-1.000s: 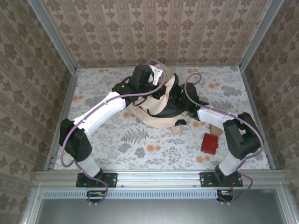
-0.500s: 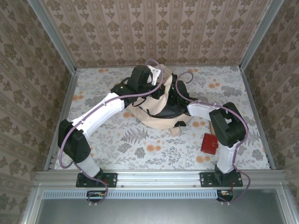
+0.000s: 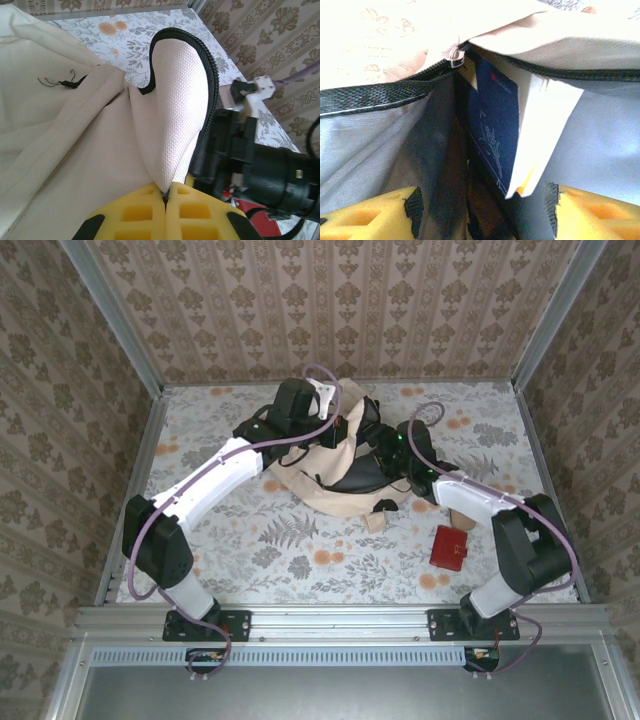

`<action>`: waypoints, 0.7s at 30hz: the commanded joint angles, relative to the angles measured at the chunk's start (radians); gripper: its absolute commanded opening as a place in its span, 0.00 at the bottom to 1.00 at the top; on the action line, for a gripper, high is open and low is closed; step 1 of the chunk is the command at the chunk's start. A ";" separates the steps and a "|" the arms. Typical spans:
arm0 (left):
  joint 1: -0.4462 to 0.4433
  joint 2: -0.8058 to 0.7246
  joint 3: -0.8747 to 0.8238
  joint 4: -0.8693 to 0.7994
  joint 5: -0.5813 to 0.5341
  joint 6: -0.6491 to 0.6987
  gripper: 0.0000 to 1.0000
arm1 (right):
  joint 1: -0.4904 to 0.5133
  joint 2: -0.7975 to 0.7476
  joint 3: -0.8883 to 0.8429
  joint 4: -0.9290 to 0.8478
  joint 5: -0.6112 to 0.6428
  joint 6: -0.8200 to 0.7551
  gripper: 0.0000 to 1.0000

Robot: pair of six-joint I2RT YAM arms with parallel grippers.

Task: Pack books, pencil case, and school supplies into a backpack

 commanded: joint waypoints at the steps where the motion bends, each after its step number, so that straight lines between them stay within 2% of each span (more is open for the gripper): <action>1: 0.005 -0.041 -0.016 0.050 0.027 -0.004 0.00 | -0.017 -0.105 -0.055 -0.083 -0.058 -0.033 0.68; 4: 0.002 -0.025 -0.025 0.049 0.059 0.002 0.01 | -0.031 -0.227 -0.101 -0.167 -0.026 -0.102 0.69; 7: -0.003 -0.002 -0.029 0.028 0.080 0.015 0.09 | -0.079 -0.344 -0.134 -0.319 0.038 -0.183 0.70; 11: 0.004 0.010 -0.028 -0.056 0.064 0.020 0.47 | -0.167 -0.500 -0.168 -0.512 0.108 -0.282 0.72; 14: 0.027 -0.018 -0.059 -0.090 0.052 -0.013 0.66 | -0.172 -0.586 -0.129 -0.624 0.143 -0.405 0.73; 17: 0.071 -0.069 -0.140 -0.098 0.027 -0.074 0.75 | -0.162 -0.595 -0.041 -0.733 0.101 -0.538 0.71; 21: 0.153 -0.149 -0.296 -0.084 0.012 -0.181 0.76 | -0.069 -0.555 0.071 -0.849 0.061 -0.683 0.68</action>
